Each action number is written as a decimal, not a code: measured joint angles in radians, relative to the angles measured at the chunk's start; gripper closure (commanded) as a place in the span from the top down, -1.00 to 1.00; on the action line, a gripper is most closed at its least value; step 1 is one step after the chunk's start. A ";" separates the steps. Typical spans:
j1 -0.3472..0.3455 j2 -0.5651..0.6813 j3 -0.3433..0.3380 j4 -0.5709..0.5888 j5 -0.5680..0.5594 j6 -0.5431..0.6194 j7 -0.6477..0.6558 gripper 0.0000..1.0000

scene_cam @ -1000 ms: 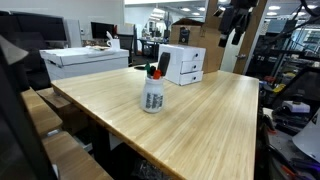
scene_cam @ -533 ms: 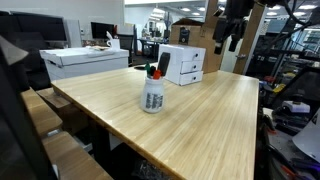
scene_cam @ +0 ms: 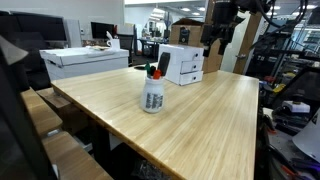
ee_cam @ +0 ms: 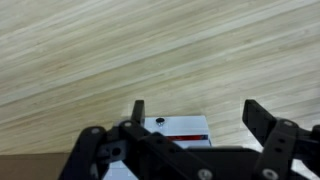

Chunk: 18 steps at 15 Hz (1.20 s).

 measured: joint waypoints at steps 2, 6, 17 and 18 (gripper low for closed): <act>0.000 0.037 -0.009 0.019 0.000 0.014 -0.001 1.00; 0.001 0.102 -0.040 0.053 0.001 0.051 -0.031 1.00; 0.003 0.126 -0.125 0.045 0.013 0.171 -0.224 1.00; 0.003 0.124 -0.126 0.039 0.012 0.171 -0.224 1.00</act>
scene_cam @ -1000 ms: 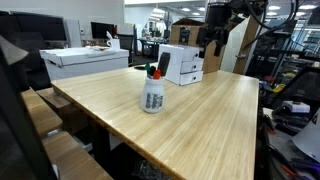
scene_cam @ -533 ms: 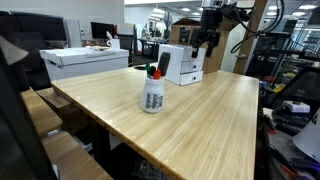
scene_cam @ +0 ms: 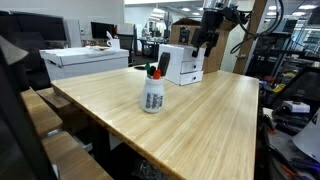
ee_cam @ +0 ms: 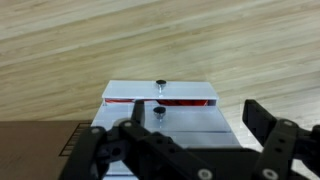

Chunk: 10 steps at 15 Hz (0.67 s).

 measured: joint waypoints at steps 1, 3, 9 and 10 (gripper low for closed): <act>0.000 -0.002 0.000 -0.006 -0.001 0.000 0.000 1.00; 0.000 -0.010 0.000 -0.021 -0.002 -0.003 0.000 1.00; 0.000 -0.019 0.001 -0.030 -0.002 -0.003 0.000 1.00; 0.000 -0.019 0.001 -0.030 -0.002 -0.003 0.000 1.00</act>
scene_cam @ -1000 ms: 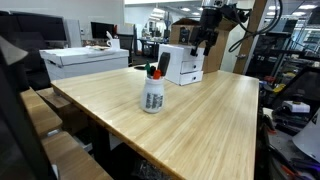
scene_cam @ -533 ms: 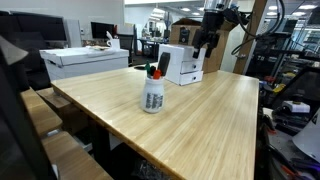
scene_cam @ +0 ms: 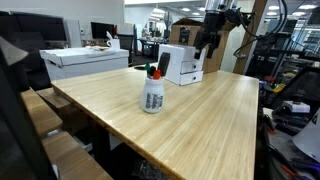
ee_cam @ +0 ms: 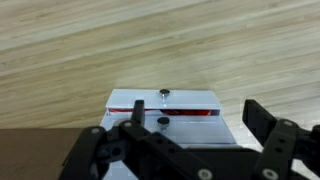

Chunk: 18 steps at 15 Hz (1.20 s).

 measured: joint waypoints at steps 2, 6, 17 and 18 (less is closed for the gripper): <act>-0.001 0.000 0.000 0.000 0.000 0.001 0.000 1.00; -0.003 0.006 -0.003 -0.003 0.000 0.036 0.000 1.00; -0.021 0.074 -0.012 -0.017 -0.019 0.102 0.040 1.00; -0.023 0.081 -0.012 -0.017 -0.022 0.114 0.044 1.00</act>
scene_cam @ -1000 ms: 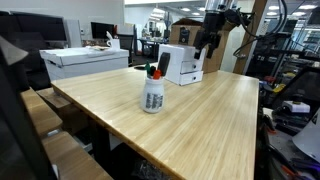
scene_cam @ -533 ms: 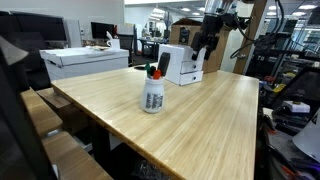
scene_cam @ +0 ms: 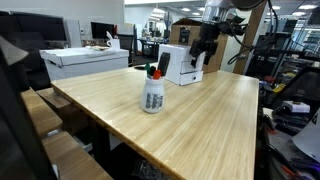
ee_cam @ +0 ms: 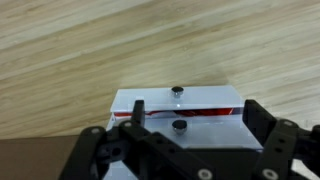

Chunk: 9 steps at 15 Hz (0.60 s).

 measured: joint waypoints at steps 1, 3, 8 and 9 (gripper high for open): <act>-0.001 0.007 0.000 -0.001 -0.002 0.013 0.004 1.00; -0.006 0.025 0.000 -0.001 -0.008 0.038 0.012 1.00; -0.008 0.053 -0.005 -0.002 -0.019 0.070 0.025 0.37; -0.008 0.057 -0.006 -0.002 -0.020 0.075 0.026 0.24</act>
